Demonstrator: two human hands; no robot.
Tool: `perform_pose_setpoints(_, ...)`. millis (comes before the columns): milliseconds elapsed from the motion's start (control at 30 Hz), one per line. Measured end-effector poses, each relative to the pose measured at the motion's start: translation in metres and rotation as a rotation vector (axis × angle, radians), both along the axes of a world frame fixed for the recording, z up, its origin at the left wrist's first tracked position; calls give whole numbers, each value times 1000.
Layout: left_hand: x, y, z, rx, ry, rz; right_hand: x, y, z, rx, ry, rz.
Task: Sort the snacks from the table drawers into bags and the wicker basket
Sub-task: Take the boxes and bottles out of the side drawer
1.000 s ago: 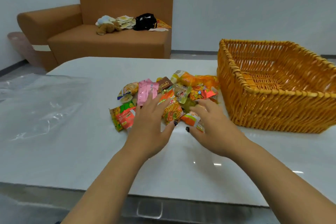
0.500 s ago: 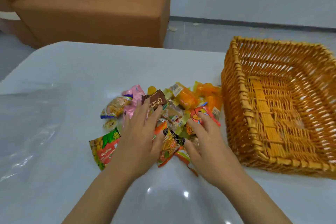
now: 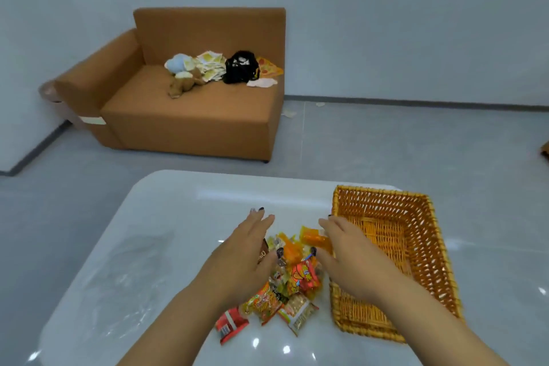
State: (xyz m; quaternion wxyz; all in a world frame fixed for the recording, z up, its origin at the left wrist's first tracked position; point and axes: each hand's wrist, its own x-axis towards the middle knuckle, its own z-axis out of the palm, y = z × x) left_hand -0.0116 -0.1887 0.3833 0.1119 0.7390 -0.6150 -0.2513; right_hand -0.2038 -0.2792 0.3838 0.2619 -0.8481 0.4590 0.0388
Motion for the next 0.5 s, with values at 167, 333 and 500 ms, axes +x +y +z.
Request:
perform_pose_setpoints(167, -42, 8, 61, 50, -5, 19, -46, -7, 66, 49, 81, 104)
perform_pose_setpoints(333, -70, 0, 87, 162, -12, 33, -77, -14, 96, 33, 131, 181)
perform_pose_setpoints(500, -85, -17, 91, 174, 19, 37, -89, -18, 98, 50, 120, 152)
